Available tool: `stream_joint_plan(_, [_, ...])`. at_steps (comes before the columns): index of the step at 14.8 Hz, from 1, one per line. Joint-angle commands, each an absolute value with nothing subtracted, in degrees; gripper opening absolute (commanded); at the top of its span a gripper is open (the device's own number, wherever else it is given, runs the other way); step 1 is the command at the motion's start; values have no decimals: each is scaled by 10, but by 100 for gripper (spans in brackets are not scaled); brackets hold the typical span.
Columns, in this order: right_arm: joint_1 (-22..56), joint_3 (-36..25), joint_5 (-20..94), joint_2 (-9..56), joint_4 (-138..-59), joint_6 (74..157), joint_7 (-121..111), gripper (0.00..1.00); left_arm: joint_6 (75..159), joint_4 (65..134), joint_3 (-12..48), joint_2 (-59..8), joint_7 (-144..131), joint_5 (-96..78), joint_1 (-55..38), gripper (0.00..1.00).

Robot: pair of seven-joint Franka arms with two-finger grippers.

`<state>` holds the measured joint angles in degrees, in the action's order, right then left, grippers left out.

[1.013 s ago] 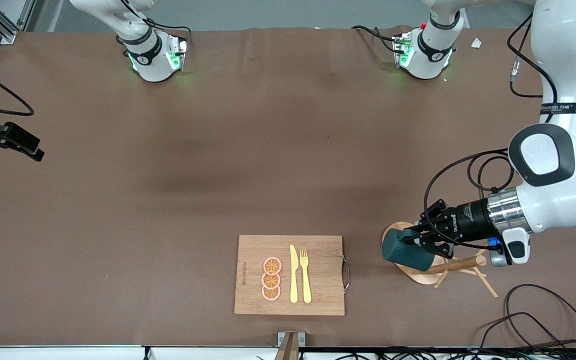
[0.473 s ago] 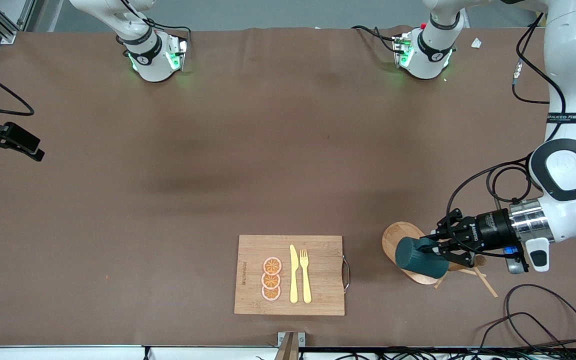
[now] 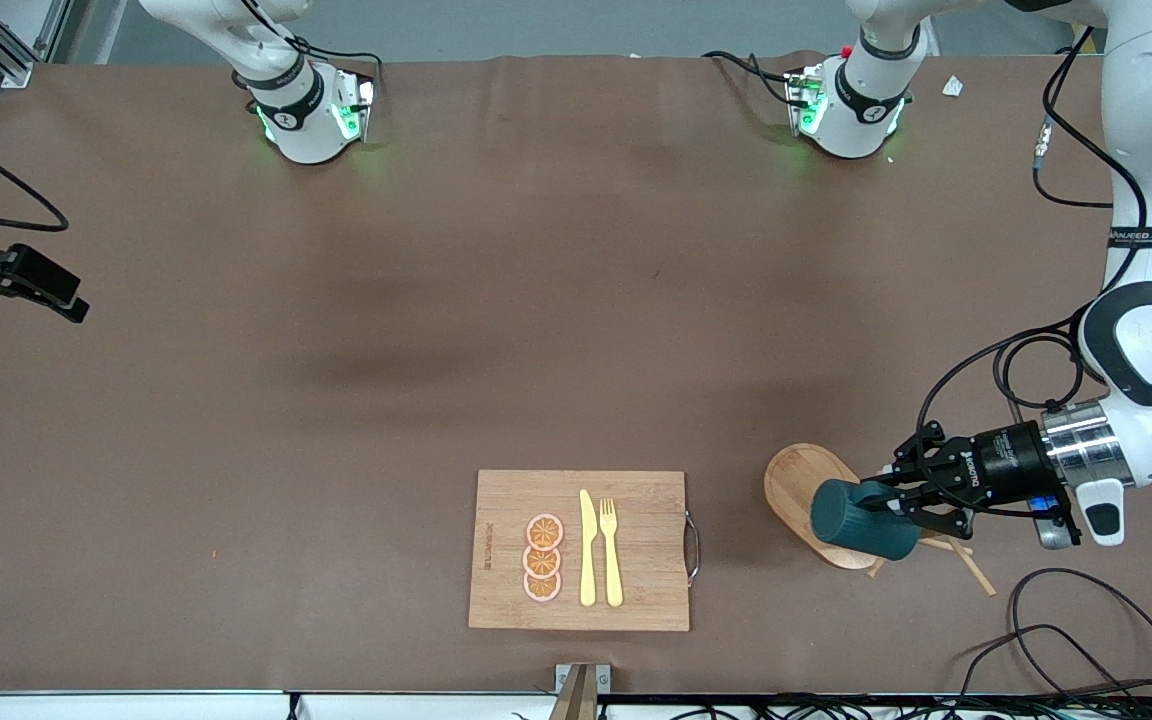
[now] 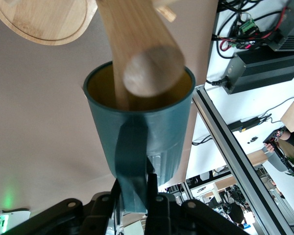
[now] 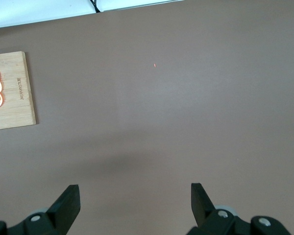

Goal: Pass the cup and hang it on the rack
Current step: 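Hook the mug handle onto a rack peg with the left gripper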

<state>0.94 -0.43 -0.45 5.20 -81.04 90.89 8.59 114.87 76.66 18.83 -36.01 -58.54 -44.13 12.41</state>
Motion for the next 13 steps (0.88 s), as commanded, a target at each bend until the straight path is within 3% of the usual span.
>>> stream_joint_plan(1, [7, -4, 3, 46, -816, 911, 91, 100, 1142, 761, 190, -369, -577, -455, 129, 0])
stream_joint_plan(13, [-11, 3, 3, 46, -817, 915, 89, 100, 1142, 762, 187, -376, -579, -458, 143, 0])
